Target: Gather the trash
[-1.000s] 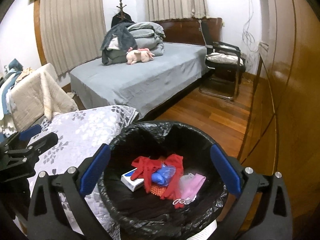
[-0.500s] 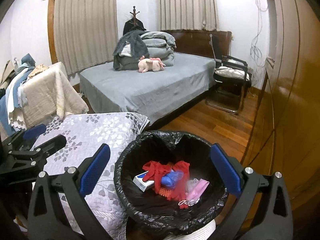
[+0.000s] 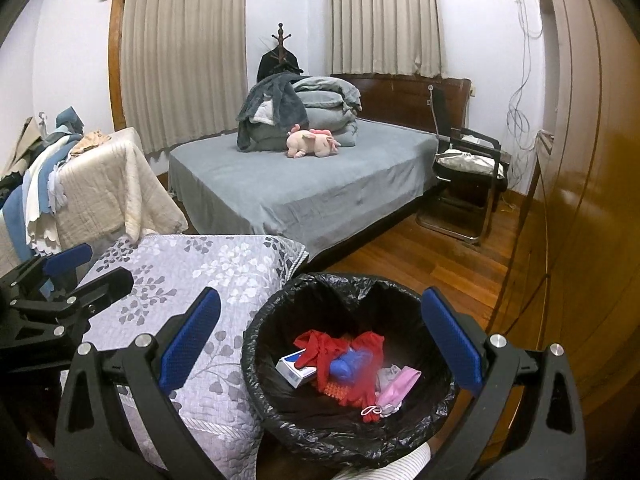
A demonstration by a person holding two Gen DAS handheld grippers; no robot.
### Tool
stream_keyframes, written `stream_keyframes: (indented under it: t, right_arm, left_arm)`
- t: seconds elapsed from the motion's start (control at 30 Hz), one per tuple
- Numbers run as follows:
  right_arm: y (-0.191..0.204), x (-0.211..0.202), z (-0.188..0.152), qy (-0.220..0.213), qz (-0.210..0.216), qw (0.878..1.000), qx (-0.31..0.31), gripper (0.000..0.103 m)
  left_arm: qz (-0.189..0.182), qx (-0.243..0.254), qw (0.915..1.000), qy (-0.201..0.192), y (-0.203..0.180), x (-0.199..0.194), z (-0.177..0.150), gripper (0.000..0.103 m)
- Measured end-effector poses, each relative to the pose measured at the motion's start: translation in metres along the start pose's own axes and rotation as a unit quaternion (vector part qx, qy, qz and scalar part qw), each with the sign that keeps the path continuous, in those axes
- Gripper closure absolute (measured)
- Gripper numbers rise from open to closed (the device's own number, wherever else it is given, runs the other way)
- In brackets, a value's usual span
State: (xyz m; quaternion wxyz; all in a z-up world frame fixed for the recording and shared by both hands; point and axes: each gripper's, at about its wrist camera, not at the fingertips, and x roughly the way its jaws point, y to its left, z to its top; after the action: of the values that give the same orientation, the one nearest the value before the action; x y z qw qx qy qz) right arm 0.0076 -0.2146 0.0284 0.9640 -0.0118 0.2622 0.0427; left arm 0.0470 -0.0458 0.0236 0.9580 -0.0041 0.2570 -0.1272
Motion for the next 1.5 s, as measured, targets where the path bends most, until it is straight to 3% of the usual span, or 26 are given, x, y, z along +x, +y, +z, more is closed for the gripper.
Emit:
stream_keyframes:
  t: [1.5]
  right_arm:
    - [0.005, -0.004, 0.001, -0.004, 0.001, 1.0, -0.004, 0.005]
  left_arm:
    - [0.006, 0.004, 1.0, -0.006, 0.002, -0.012, -0.001, 0.006]
